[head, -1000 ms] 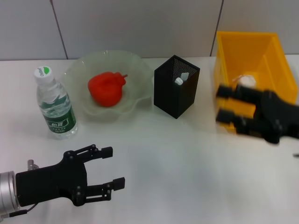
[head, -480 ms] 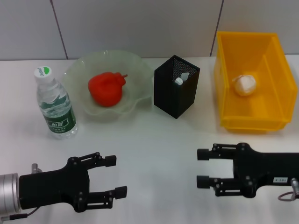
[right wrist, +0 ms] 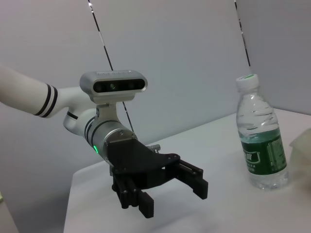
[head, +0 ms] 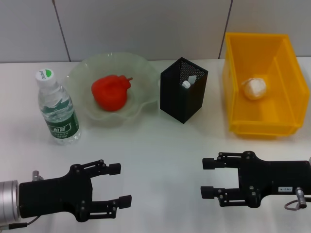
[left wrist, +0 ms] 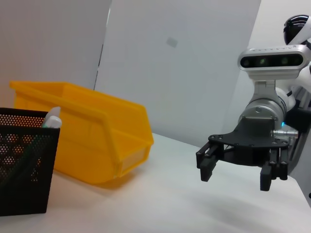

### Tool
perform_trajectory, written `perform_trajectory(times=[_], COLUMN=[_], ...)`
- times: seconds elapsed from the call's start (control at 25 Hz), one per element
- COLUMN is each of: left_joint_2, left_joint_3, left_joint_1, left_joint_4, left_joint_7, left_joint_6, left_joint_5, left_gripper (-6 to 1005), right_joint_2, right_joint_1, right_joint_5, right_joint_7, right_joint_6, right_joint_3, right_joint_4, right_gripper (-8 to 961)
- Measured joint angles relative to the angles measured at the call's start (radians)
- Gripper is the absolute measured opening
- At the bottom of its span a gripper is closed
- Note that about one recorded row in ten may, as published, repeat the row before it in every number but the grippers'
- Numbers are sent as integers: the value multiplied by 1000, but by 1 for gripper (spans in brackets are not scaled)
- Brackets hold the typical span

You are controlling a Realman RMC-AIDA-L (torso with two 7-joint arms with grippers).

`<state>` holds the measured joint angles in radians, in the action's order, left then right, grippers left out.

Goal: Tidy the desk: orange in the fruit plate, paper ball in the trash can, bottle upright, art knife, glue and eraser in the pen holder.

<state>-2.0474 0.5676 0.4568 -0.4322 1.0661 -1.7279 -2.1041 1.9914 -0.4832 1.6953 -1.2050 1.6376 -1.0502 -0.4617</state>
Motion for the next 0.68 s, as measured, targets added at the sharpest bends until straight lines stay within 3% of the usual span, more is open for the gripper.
perform_trajectory(times=[0.68], left_joint_2=[14], left_joint_3=[0], left_joint_1=[2], left_joint_4=[-5], left_joint_7=[0], left_joint_6=[-15], left_joint_5=[-2], left_gripper=[847], right_joint_2=[17], right_joint_1=[-5], right_joint_5=[5], right_joint_7=[12], right_joint_6=[-21], right_joint_3=[-1], right_joint_4=[0], right_gripper=[711])
